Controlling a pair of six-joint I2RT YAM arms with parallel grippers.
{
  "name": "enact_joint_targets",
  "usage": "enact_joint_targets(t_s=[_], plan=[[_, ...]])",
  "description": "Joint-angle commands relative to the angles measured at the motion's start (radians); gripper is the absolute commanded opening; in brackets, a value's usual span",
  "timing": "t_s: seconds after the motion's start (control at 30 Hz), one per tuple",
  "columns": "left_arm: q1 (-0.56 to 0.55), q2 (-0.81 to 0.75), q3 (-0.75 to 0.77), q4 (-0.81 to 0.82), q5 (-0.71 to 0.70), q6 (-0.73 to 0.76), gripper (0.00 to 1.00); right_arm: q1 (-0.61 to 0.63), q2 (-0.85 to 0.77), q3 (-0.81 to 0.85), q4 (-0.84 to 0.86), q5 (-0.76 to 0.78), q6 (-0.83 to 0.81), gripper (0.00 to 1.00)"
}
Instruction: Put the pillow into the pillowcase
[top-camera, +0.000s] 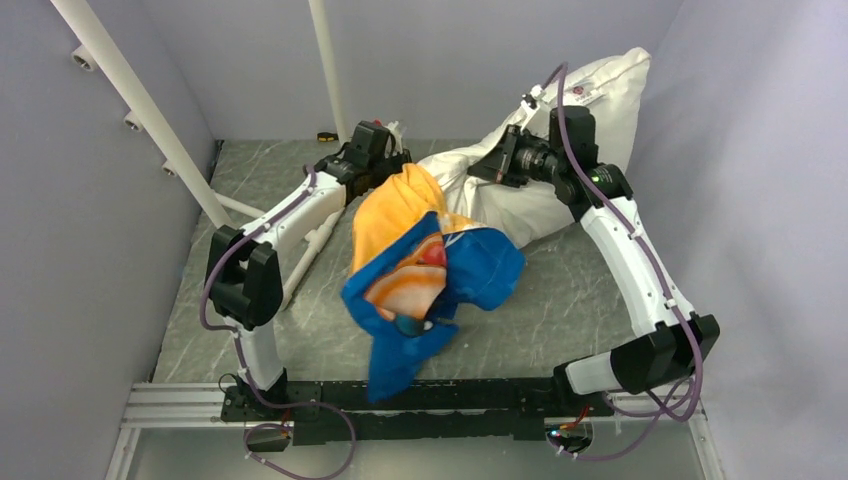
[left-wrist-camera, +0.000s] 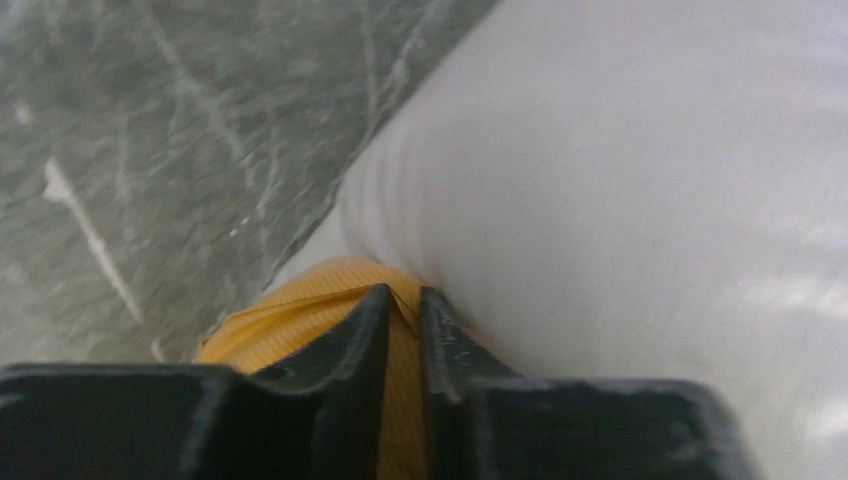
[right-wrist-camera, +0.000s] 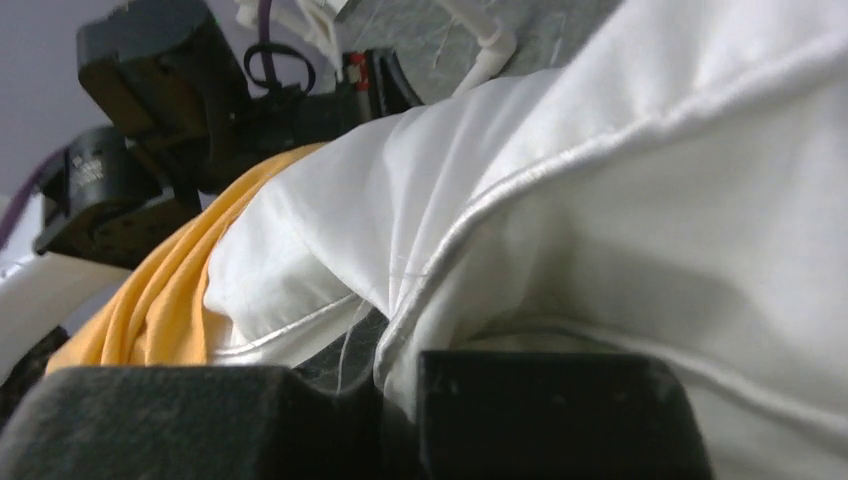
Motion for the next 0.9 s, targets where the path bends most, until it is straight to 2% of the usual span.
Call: enact_joint_targets(t_s=[0.0,0.03,0.1,0.2,0.23,0.27,0.3,0.43,0.5,0.67,0.87], plan=[[-0.065,-0.016,0.146,-0.258,-0.111,0.119,0.38,0.048,0.026,0.036,0.185,-0.068,-0.022,0.0],[-0.066,-0.026,0.168,-0.341,-0.216,0.153,0.52,0.049,0.032,0.016,0.185,-0.057,-0.028,0.0],[-0.065,-0.057,0.207,-0.448,-0.372,0.214,0.71,0.05,0.044,-0.022,0.198,-0.033,-0.031,0.0],[-0.066,-0.116,0.289,-0.522,-0.488,0.312,0.83,0.051,0.092,-0.026,0.199,-0.045,-0.034,0.0],[-0.066,-0.131,0.332,-0.536,-0.491,0.335,0.86,0.051,0.109,-0.018,0.197,-0.052,-0.035,0.0],[-0.066,-0.146,0.383,-0.548,-0.493,0.354,0.97,0.051,0.123,-0.014,0.204,-0.062,-0.032,0.0],[-0.065,-0.156,0.434,-0.561,-0.487,0.371,0.99,0.051,0.134,-0.012,0.214,-0.063,-0.026,0.0],[-0.07,-0.176,0.639,-0.593,-0.41,0.396,1.0,0.051,0.182,0.019,0.244,-0.061,-0.014,0.0],[-0.076,-0.206,0.657,-0.565,-0.361,0.376,0.99,0.05,0.214,0.049,0.246,-0.059,-0.005,0.0],[-0.117,-0.316,0.51,-0.457,-0.24,0.28,1.0,0.042,0.324,0.139,0.279,-0.057,0.042,0.0],[-0.294,-0.329,0.332,-0.519,-0.371,0.267,0.98,0.03,0.506,0.312,0.292,-0.126,0.093,0.0]])
